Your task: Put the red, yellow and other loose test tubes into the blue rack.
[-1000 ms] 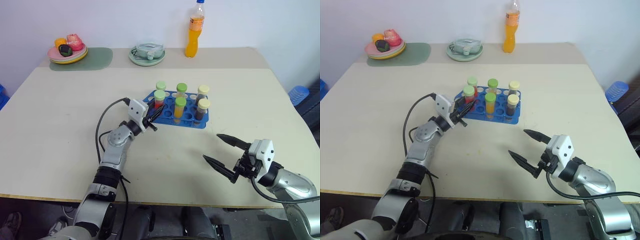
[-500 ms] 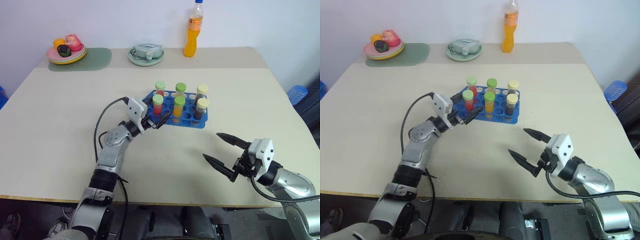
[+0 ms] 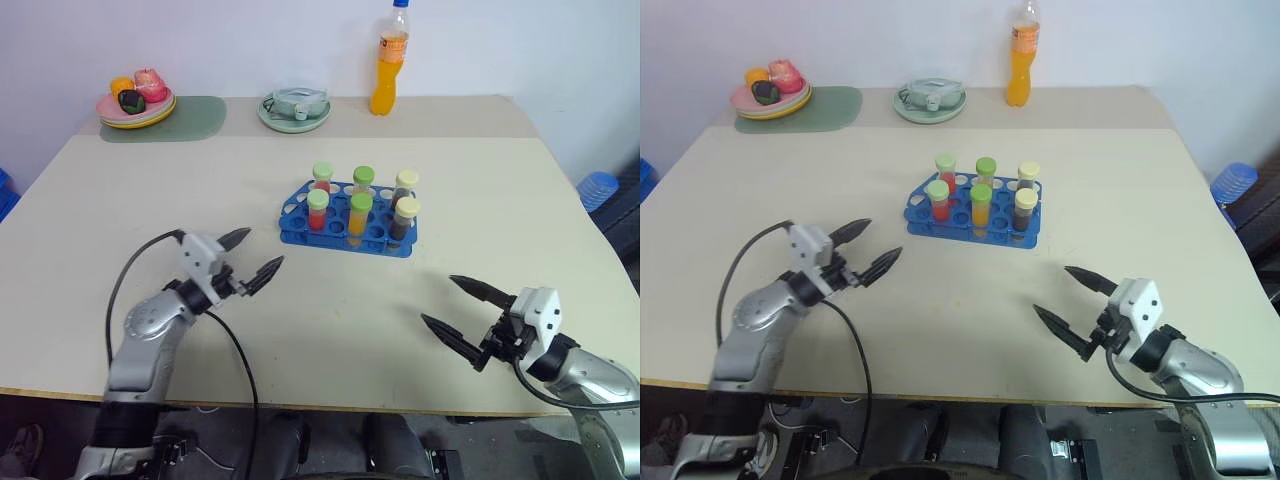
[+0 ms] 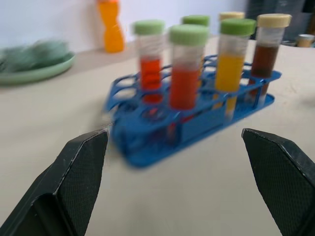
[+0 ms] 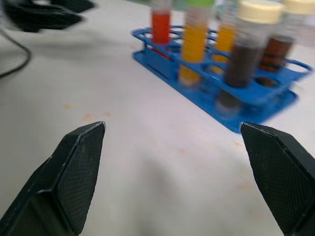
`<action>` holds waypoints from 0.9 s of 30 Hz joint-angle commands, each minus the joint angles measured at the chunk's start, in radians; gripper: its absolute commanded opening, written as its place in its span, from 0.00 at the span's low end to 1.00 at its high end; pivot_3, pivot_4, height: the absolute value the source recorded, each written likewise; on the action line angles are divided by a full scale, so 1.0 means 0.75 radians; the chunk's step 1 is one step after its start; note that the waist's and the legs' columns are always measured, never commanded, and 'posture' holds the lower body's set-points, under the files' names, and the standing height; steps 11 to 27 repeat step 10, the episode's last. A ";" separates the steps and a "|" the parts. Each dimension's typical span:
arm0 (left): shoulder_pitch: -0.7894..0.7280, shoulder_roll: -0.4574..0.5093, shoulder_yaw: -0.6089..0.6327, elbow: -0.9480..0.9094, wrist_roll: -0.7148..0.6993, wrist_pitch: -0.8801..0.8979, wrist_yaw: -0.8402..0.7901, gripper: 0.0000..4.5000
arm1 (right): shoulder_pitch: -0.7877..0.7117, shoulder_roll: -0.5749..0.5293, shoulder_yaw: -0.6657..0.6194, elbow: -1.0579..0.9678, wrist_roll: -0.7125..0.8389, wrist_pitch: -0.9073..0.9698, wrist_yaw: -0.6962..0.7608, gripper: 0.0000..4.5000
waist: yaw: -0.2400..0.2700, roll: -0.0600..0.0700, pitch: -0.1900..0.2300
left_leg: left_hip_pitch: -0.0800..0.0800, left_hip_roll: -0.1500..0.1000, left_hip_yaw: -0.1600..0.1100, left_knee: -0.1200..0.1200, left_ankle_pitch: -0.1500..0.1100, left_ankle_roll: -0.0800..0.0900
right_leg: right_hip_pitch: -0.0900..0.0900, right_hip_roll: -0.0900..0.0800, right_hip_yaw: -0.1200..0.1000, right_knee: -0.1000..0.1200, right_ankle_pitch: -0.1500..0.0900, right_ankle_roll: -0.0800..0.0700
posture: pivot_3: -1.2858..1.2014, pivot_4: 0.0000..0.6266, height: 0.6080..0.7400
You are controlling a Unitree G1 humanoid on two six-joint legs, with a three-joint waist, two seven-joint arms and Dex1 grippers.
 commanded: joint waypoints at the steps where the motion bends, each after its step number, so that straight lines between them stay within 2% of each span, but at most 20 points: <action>1: 0.055 0.033 0.059 -0.112 -0.060 0.037 -0.004 0.99 | 0.009 0.000 -0.070 0.027 0.031 -0.034 0.018 1.00 | -0.002 0.000 0.000 | 0.000 0.000 0.000 0.000 0.000 0.000 | 0.000 0.000 0.000 0.000 0.000 0.000 | 0.52 0.24 1.00; 10: 0.226 0.051 0.101 -0.267 -0.105 0.118 0.035 0.99 | -0.057 0.036 -0.042 0.156 0.013 -0.056 0.051 1.00 | -0.002 0.001 0.000 | 0.004 0.001 0.001 -0.002 0.000 0.000 | 0.003 0.000 0.001 -0.001 0.000 0.000 | 0.52 0.24 1.00; 27: 0.226 0.051 0.101 -0.267 -0.105 0.118 0.035 0.99 | -0.057 0.036 -0.042 0.156 0.013 -0.056 0.051 1.00 | -0.002 0.001 0.000 | 0.004 0.001 0.001 -0.002 0.000 0.000 | 0.003 0.000 0.001 -0.001 0.000 0.000 | 0.52 0.24 1.00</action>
